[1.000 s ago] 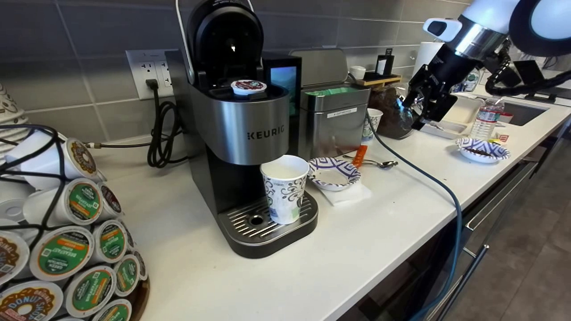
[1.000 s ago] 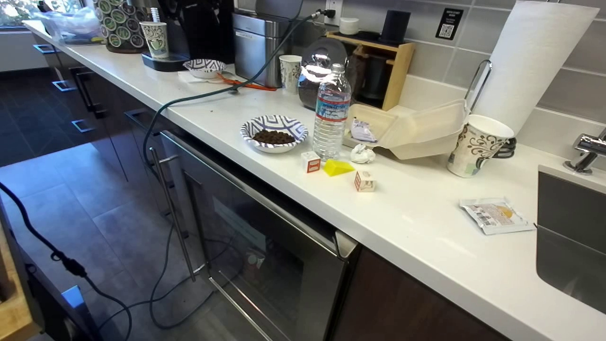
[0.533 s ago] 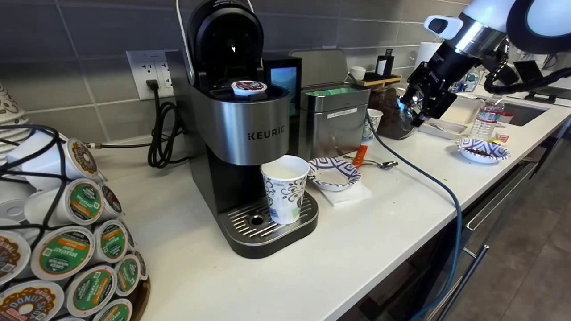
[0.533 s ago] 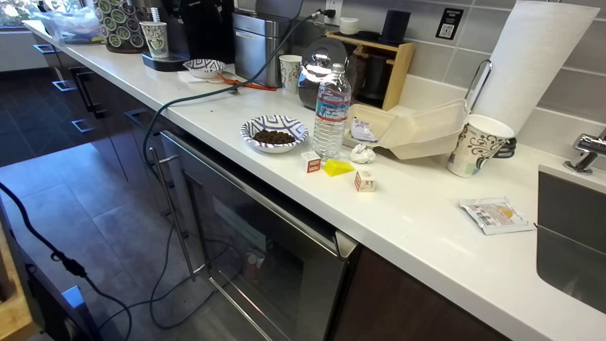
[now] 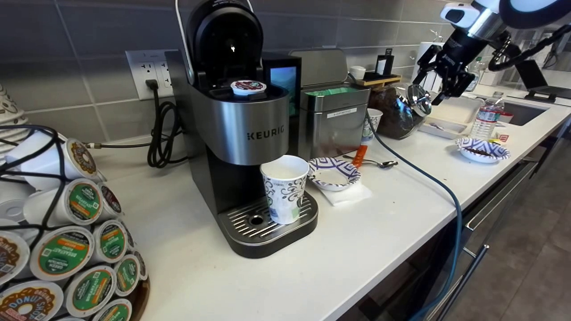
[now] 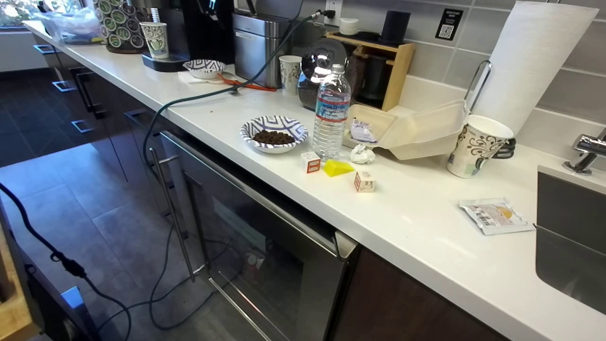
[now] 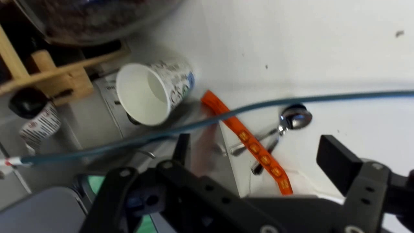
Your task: Move the black and white bowl to the left then move the cup on the counter forwards.
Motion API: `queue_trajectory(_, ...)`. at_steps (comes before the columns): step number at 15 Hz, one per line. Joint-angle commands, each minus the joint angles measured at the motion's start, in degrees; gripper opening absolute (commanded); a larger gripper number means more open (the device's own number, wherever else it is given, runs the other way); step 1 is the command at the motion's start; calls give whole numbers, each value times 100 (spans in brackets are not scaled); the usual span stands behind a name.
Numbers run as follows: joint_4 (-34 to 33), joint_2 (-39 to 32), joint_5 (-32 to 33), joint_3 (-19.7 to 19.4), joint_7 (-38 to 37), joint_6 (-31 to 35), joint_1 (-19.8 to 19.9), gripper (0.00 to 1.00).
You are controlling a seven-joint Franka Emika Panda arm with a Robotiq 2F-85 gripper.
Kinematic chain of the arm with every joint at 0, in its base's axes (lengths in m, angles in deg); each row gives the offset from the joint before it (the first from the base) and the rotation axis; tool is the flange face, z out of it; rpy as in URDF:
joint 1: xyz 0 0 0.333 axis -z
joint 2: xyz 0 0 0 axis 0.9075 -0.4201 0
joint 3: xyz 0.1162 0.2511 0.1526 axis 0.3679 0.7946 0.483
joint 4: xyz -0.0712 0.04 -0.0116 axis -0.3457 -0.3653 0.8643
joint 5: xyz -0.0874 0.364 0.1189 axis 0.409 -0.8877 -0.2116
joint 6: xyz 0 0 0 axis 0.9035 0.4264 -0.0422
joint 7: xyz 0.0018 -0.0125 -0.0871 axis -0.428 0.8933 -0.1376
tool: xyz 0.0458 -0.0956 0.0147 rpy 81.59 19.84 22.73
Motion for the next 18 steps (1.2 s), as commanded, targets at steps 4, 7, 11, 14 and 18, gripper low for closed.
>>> queue_trajectory(4, -748, -455, 102, -176, 500, -40, 365, 100)
queue_trajectory(7, -1068, -753, 116, -125, 492, -43, 395, 100)
queue_trajectory(11, -1292, -1078, -177, 90, 962, -11, 454, 100)
queue_trajectory(14, -1570, -1469, -460, 346, 1445, -98, 526, 100)
queue_trajectory(18, -2168, -2040, -723, 625, 1886, -450, 724, 100)
